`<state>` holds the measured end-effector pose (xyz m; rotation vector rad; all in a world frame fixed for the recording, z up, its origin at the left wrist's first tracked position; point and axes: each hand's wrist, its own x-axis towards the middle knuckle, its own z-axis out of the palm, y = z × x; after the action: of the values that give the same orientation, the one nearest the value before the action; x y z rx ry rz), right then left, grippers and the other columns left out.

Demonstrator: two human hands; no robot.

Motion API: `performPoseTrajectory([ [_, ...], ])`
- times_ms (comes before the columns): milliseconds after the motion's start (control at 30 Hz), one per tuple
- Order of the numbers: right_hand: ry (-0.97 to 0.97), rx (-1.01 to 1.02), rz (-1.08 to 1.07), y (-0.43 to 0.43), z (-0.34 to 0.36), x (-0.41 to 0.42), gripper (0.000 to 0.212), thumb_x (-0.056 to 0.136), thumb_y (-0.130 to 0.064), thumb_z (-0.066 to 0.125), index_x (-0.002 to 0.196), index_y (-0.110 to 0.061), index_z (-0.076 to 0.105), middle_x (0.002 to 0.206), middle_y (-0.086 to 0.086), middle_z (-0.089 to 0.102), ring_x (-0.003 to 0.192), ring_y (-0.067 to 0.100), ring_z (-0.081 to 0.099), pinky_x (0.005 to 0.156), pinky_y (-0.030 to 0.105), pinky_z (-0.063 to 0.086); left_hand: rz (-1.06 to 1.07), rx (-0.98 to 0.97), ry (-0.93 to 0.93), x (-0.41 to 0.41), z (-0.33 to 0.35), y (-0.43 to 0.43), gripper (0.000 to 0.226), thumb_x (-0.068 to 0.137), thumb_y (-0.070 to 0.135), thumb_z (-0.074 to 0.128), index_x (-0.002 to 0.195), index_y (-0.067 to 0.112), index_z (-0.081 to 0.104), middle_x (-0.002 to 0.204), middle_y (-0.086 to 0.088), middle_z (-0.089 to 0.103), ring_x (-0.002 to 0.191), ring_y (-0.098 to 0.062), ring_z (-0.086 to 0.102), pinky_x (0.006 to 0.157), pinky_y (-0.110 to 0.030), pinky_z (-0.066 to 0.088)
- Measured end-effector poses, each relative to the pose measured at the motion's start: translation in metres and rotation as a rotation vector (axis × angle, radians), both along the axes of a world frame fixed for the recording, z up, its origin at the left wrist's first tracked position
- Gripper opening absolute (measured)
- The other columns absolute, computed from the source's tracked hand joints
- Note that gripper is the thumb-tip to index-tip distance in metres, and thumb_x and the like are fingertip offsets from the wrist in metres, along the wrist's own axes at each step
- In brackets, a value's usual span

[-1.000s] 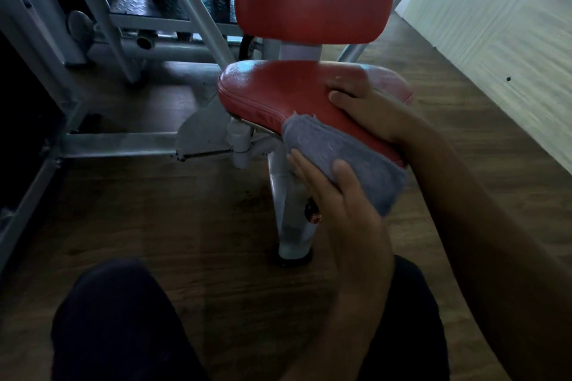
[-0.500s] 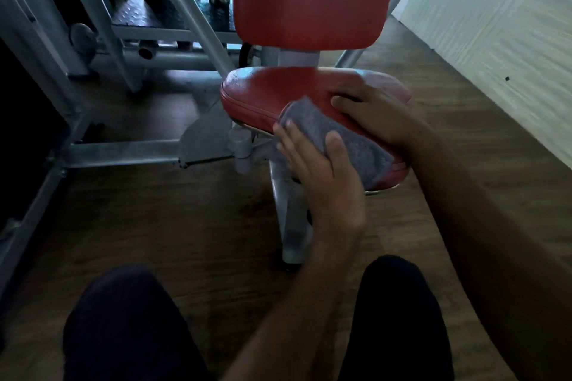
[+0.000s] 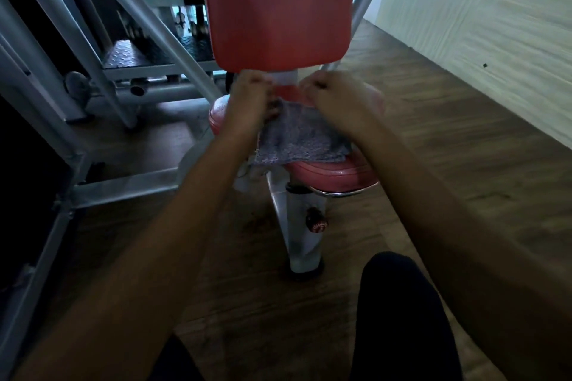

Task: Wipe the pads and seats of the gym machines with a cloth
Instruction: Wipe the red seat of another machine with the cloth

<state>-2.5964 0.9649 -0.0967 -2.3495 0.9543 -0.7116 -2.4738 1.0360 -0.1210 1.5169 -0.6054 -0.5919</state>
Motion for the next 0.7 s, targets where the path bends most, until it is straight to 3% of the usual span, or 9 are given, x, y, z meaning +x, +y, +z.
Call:
performPoseTrajectory([
  [67, 0.258, -0.032, 0.126, 0.008, -0.005, 0.010, 0.032, 0.101, -0.026, 0.044, 0.118, -0.014, 0.067, 0.118, 0.010, 0.067, 0.105, 0.023, 0.061, 0.077, 0.025, 0.043, 0.111, 0.101, -0.200, 0.021, -0.015, 0.002, 0.016, 0.081, 0.023, 0.055, 0.079, 0.035, 0.064, 0.088, 0.001, 0.069, 0.090, -0.027, 0.068, 0.081, -0.039, 0.056],
  [167, 0.591, -0.057, 0.224, 0.013, -0.016, 0.019, 0.058, 0.102, -0.051, 0.032, 0.154, -0.025, 0.027, 0.162, 0.009, 0.022, 0.146, 0.027, 0.025, 0.114, 0.037, 0.024, 0.038, 0.266, -0.416, 0.026, -0.020, 0.004, 0.019, 0.086, 0.028, 0.056, 0.098, 0.032, 0.070, 0.109, 0.000, 0.071, 0.108, -0.025, 0.064, 0.100, -0.043, 0.049],
  [233, 0.676, -0.072, 0.198, 0.013, -0.018, 0.015, 0.066, 0.100, -0.060, 0.025, 0.157, -0.030, 0.008, 0.165, 0.004, 0.003, 0.152, 0.026, 0.006, 0.120, 0.044, 0.009, -0.031, 0.352, -0.545, 0.023, -0.015, 0.003, 0.025, 0.096, 0.023, 0.050, 0.113, 0.019, 0.068, 0.119, -0.005, 0.067, 0.111, -0.025, 0.060, 0.101, -0.038, 0.045],
  [300, 0.667, -0.101, 0.176, 0.016, -0.018, -0.002, 0.066, 0.100, -0.061, 0.022, 0.157, -0.031, 0.007, 0.165, 0.001, 0.003, 0.152, 0.023, 0.006, 0.120, 0.042, 0.007, -0.096, 0.387, -0.639, 0.020, -0.013, 0.003, 0.026, 0.098, 0.022, 0.047, 0.111, 0.016, 0.068, 0.114, -0.006, 0.068, 0.105, -0.024, 0.061, 0.093, -0.035, 0.047],
  [400, 0.513, -0.210, 0.086, 0.029, -0.032, -0.040, 0.063, 0.099, -0.062, 0.017, 0.155, -0.033, 0.023, 0.163, -0.002, 0.018, 0.150, 0.018, 0.016, 0.119, 0.040, 0.013, -0.138, 0.411, -0.739, 0.015, -0.016, 0.000, 0.023, 0.094, 0.023, 0.049, 0.100, 0.019, 0.071, 0.110, -0.007, 0.070, 0.105, -0.026, 0.063, 0.095, -0.040, 0.049],
  [467, 0.276, -0.310, -0.042, 0.043, -0.050, -0.062, 0.066, 0.096, -0.062, 0.014, 0.148, -0.030, 0.040, 0.157, -0.002, 0.035, 0.146, 0.018, 0.029, 0.119, 0.041, 0.020, -0.154, 0.401, -0.778, 0.009, -0.017, -0.003, 0.024, 0.095, 0.024, 0.049, 0.102, 0.018, 0.071, 0.115, -0.008, 0.069, 0.110, -0.027, 0.061, 0.098, -0.040, 0.047],
  [533, 0.004, -0.285, -0.192, 0.057, -0.070, -0.070, 0.062, 0.097, -0.057, 0.023, 0.143, -0.023, 0.049, 0.150, -0.001, 0.046, 0.141, 0.019, 0.035, 0.117, 0.040, 0.024, -0.194, 0.373, -0.813, 0.002, -0.015, -0.010, 0.025, 0.098, 0.022, 0.049, 0.108, 0.016, 0.070, 0.119, -0.007, 0.068, 0.112, -0.026, 0.060, 0.096, -0.032, 0.044],
  [633, -0.319, -0.076, -0.395, 0.079, -0.091, -0.061, 0.058, 0.102, -0.050, 0.036, 0.150, -0.018, 0.035, 0.157, 0.002, 0.033, 0.147, 0.016, 0.020, 0.120, 0.034, 0.018, -0.310, 0.373, -0.846, -0.010, -0.013, -0.021, 0.028, 0.101, 0.022, 0.049, 0.121, 0.013, 0.067, 0.129, -0.007, 0.065, 0.119, -0.024, 0.058, 0.098, -0.026, 0.039],
  [700, -0.471, 0.031, -0.560, 0.097, -0.096, -0.046, 0.062, 0.103, -0.044, 0.040, 0.155, -0.015, 0.024, 0.162, 0.004, 0.021, 0.149, 0.015, 0.012, 0.120, 0.023, 0.013, -0.375, 0.381, -0.862, -0.014, -0.016, -0.026, 0.031, 0.101, 0.027, 0.049, 0.125, 0.016, 0.065, 0.132, -0.010, 0.064, 0.122, -0.027, 0.058, 0.106, -0.033, 0.041],
])
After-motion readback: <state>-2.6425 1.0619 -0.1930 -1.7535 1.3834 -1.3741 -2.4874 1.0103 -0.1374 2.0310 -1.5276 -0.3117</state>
